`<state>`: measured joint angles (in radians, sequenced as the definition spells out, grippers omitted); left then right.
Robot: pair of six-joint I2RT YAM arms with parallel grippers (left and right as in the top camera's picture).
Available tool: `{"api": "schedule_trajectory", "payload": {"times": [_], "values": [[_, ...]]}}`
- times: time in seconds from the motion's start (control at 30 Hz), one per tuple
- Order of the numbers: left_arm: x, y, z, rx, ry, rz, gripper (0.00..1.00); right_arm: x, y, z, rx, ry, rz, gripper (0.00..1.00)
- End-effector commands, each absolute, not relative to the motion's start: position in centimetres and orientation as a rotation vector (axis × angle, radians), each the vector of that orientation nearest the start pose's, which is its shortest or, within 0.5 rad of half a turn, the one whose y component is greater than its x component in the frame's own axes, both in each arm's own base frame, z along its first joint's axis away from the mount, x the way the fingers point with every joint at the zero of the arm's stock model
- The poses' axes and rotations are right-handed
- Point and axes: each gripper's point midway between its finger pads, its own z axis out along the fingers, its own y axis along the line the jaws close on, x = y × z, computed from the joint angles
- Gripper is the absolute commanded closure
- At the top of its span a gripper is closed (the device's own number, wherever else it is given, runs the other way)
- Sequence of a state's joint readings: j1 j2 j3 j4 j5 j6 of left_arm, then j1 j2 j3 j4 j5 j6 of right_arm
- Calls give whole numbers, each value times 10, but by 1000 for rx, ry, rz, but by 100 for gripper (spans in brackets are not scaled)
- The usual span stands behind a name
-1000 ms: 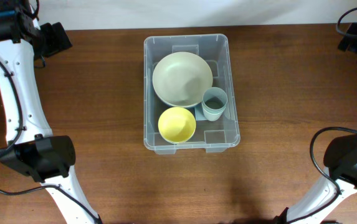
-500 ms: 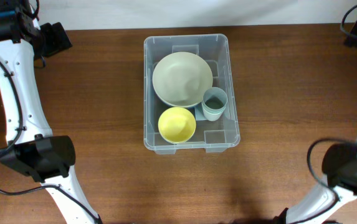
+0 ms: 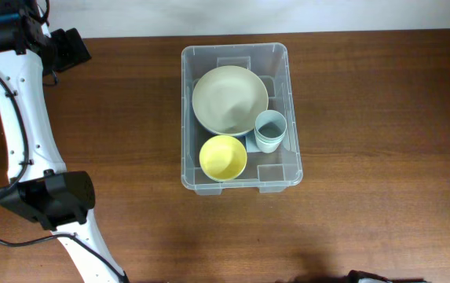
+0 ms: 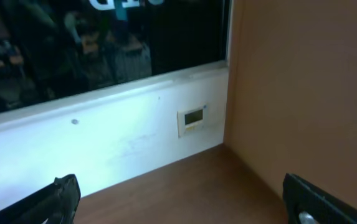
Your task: Pack container
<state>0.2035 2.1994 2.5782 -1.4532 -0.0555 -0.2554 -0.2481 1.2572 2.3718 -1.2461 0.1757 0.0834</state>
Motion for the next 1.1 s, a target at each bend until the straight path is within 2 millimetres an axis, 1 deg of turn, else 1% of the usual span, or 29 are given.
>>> {"api": "schedule_trajectory", "payload": {"times": [0.0,0.07,0.1,0.13,0.2,0.27,0.33,0.37,0.47,0.57,0.6,0.7,0.73,0.77,0.8,0.87,0.9,1.07], "values": [[486,110,266,-634,2541,38,1,174,-74,574,414,1640,-261,1],[486,110,266,-634,2541,38,0,151,-69,551,417,1668,-262,1],[486,110,266,-634,2541,38,0,148,-68,546,418,1674,-262,1],[486,110,266,-634,2541,38,0,145,-66,532,414,1685,-258,1],[486,110,266,-634,2541,38,0,145,-66,512,414,1687,-256,1],[486,110,266,-634,2541,38,0,153,-68,482,412,1678,-256,1],[486,110,266,-634,2541,38,0,162,-68,459,405,1673,-248,1],[486,110,266,-634,2541,38,0,172,-70,435,401,1666,-244,1],[486,110,266,-634,2541,38,0,199,-72,378,377,1644,-220,1],[486,110,266,-634,2541,38,0,224,-69,333,331,1583,-178,1],[486,110,266,-634,2541,38,0,230,-68,322,316,1559,-166,1],[486,110,266,-634,2541,38,0,242,-62,291,266,1476,-132,1],[486,110,266,-634,2541,38,0,243,-61,285,256,1459,-125,1],[486,110,266,-634,2541,38,0,244,-56,271,240,1446,-111,1],[486,110,266,-634,2541,38,0,244,-54,265,233,1449,-102,1],[486,110,266,-634,2542,38,0,243,-46,255,205,1454,-86,1],[486,110,266,-634,2541,38,0,242,-44,252,193,1454,-85,1],[486,110,266,-634,2542,38,0,239,-38,236,167,1509,-84,1]]}}
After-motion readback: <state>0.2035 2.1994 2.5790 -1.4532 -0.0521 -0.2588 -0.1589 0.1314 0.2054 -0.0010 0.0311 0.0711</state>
